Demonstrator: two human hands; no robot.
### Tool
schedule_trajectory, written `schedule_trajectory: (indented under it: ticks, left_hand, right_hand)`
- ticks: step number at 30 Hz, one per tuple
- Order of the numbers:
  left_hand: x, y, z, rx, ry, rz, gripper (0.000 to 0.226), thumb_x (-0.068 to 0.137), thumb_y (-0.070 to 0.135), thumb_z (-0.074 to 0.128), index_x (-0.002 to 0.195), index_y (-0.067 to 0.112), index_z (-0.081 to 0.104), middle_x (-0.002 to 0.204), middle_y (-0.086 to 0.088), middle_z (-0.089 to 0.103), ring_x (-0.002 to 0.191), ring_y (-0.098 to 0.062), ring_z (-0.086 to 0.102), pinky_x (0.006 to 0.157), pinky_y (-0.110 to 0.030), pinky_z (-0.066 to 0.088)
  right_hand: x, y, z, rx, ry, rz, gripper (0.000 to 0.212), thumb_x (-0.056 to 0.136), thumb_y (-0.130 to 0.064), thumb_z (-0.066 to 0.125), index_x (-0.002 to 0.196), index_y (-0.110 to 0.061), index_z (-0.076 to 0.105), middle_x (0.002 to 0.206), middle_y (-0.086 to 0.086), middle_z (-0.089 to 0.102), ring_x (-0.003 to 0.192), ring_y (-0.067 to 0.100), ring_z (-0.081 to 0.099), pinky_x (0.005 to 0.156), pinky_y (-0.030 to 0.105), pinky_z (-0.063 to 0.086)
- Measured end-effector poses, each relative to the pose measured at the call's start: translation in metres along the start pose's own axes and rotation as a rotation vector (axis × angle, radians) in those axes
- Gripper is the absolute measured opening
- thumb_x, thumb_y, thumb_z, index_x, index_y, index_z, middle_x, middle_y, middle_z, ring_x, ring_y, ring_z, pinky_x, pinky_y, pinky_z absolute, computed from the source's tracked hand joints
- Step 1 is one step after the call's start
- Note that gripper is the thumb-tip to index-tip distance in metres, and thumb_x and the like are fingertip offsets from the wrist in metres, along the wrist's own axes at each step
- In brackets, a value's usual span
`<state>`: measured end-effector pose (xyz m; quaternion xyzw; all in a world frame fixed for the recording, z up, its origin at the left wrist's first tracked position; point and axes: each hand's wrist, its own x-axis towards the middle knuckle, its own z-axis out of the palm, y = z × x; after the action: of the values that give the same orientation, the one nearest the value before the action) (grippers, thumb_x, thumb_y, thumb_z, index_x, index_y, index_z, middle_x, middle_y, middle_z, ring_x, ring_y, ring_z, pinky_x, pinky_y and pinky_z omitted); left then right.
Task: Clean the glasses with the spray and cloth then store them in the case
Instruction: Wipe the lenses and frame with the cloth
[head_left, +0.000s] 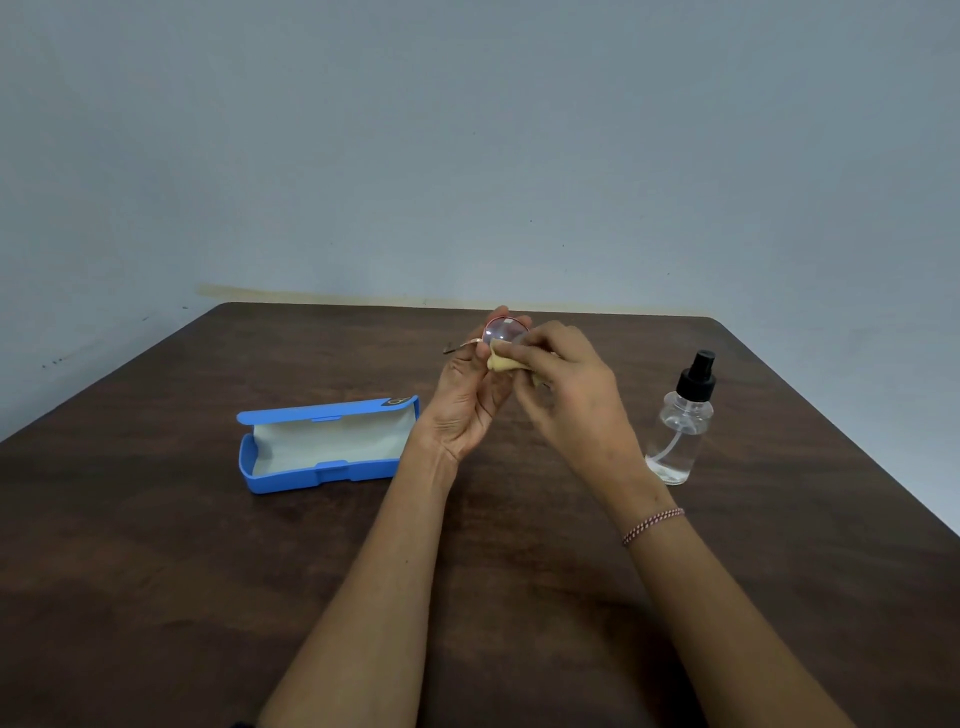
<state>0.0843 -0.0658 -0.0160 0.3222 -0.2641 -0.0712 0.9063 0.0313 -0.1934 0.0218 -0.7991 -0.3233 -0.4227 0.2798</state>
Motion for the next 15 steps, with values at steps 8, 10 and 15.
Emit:
schedule_trajectory:
  ticks: [8,10,15]
  left_hand:
    - [-0.0003,-0.0057,0.0079,0.107,-0.015,-0.062,0.053,0.059,0.038,0.086,0.107,0.023,0.072,0.104,0.003,0.072,0.095,-0.009,0.068,0.073,-0.022,0.057]
    - [-0.0008,-0.0032,0.0068,0.103,-0.015,-0.057,0.053,0.058,0.038,0.087,0.106,0.023,0.073,0.107,0.002,0.072,0.097,-0.012,0.068,0.072,-0.023,0.057]
    - [-0.0007,-0.0018,0.0051,0.147,-0.004,-0.094,0.056,0.057,0.039,0.087,0.108,0.023,0.071,0.106,0.0,0.07,0.092,-0.012,0.068,0.062,-0.026,0.058]
  right_hand:
    - [0.0,0.0068,-0.0063,-0.08,0.09,0.132,0.026,0.077,0.002,0.069,0.103,-0.001,0.069,0.089,0.009,0.058,0.082,0.022,0.057,0.071,0.022,0.047]
    - [-0.0002,0.0071,-0.0068,-0.071,0.082,0.133,0.024,0.076,0.0,0.07,0.1,0.0,0.069,0.087,0.009,0.059,0.082,0.021,0.058,0.071,0.027,0.051]
    - [-0.0003,0.006,-0.0054,0.004,0.033,0.05,0.028,0.078,0.004,0.065,0.105,-0.004,0.069,0.094,0.008,0.059,0.092,0.02,0.056,0.081,0.02,0.046]
